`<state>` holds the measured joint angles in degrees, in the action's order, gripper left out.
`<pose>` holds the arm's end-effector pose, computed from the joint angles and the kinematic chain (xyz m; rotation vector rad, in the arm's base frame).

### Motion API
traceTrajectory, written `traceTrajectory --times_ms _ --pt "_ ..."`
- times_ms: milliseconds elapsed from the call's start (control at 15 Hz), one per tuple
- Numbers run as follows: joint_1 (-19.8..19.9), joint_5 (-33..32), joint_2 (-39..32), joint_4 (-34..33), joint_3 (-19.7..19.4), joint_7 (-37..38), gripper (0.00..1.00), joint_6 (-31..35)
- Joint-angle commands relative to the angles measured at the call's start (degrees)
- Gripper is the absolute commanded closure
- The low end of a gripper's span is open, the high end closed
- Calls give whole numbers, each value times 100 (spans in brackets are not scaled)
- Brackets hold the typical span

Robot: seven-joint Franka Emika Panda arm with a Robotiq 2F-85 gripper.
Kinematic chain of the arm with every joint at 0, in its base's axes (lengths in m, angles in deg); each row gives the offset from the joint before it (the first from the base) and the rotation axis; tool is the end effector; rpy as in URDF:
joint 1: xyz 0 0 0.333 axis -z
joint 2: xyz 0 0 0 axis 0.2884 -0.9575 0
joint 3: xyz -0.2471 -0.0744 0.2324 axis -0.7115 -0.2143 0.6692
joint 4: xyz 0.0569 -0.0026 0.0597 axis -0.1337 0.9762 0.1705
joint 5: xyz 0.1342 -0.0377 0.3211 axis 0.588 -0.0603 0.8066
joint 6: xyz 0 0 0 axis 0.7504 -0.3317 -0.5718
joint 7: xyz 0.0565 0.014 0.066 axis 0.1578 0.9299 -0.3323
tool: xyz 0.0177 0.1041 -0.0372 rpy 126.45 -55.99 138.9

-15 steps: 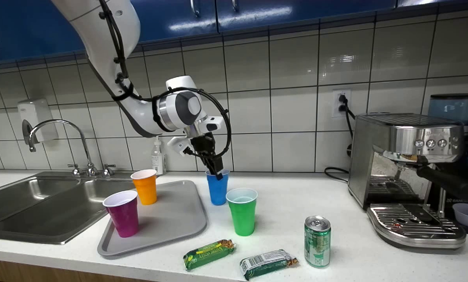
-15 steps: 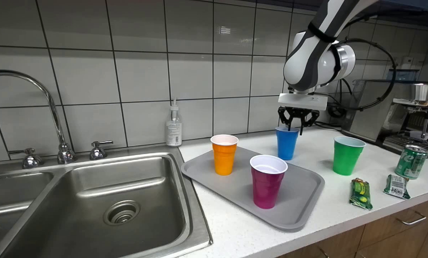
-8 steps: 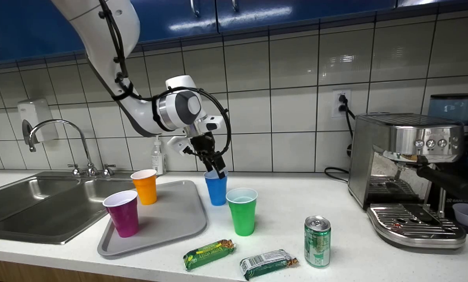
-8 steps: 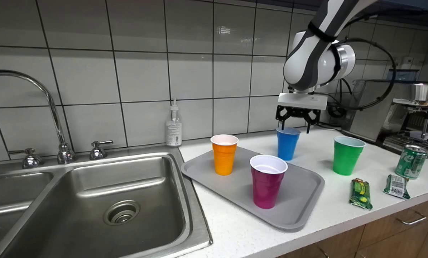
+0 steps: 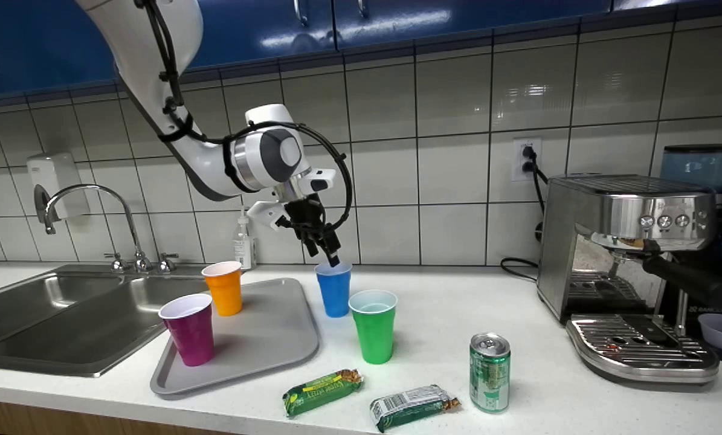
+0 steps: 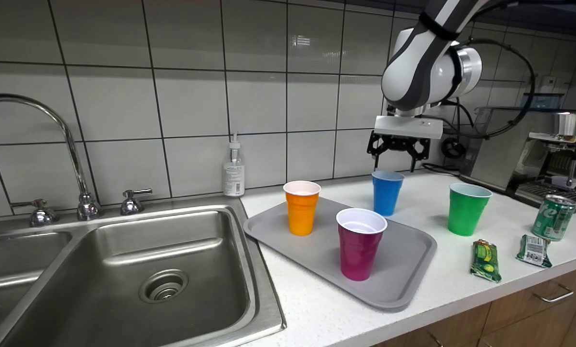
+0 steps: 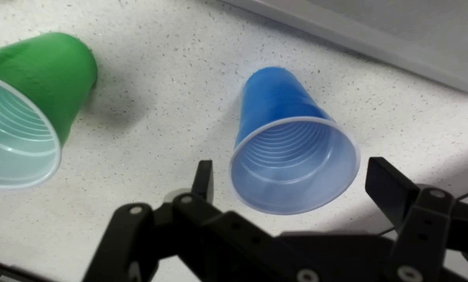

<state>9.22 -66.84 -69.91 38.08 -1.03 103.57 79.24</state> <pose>0.5887 -0.0552 0.3234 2.8736 -0.9255 0.4230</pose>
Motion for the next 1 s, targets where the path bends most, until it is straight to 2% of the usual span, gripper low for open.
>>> traceTrajectory --times_ms 0,600,667,933 --pt "77 40 633 471 251 -511 0 -297" --pt "159 152 1518 1017 880 -1495 0 -940" --pt "142 -15 1145 783 810 -1129 0 -706" --pt "168 5 1343 907 910 -1251 0 -808"
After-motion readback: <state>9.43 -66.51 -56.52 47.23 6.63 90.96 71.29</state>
